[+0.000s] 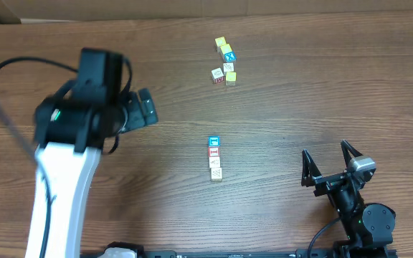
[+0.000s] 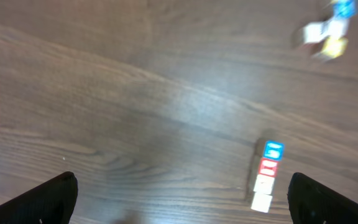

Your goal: Flip 4 blocks

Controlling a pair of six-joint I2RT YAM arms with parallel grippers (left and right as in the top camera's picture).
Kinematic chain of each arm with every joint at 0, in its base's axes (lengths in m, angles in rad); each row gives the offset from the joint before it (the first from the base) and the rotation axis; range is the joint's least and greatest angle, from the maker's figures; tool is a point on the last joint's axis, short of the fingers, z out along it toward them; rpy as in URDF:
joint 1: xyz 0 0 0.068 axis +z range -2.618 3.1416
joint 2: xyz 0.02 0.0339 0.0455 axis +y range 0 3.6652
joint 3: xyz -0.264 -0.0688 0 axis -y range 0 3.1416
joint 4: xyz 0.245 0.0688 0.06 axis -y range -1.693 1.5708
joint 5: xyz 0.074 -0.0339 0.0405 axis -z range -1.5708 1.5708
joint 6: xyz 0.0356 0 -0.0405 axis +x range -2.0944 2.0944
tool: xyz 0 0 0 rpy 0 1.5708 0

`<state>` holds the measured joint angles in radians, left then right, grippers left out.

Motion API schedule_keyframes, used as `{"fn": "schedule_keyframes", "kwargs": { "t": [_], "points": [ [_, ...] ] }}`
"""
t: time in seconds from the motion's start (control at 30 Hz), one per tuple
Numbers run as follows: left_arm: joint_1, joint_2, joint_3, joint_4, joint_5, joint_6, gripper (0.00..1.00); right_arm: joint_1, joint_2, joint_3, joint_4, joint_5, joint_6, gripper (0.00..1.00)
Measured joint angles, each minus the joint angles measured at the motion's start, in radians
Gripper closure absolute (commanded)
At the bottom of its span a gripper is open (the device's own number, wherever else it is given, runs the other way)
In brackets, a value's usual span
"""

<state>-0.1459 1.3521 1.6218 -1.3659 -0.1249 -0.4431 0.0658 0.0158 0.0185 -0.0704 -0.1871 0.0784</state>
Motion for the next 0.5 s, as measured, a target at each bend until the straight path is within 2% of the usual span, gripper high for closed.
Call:
{"fn": "schedule_keyframes", "kwargs": {
  "t": [0.23,0.5],
  "points": [
    [0.000,-0.176,-0.045,0.008,0.000,0.000,0.00,0.000,0.000,0.000,0.000,0.000,0.000,0.00],
    [0.000,-0.358,-0.381,0.156,0.002,-0.013,0.00,0.000,0.000,0.000,-0.001,0.000,0.000,0.00]
  ]
}}
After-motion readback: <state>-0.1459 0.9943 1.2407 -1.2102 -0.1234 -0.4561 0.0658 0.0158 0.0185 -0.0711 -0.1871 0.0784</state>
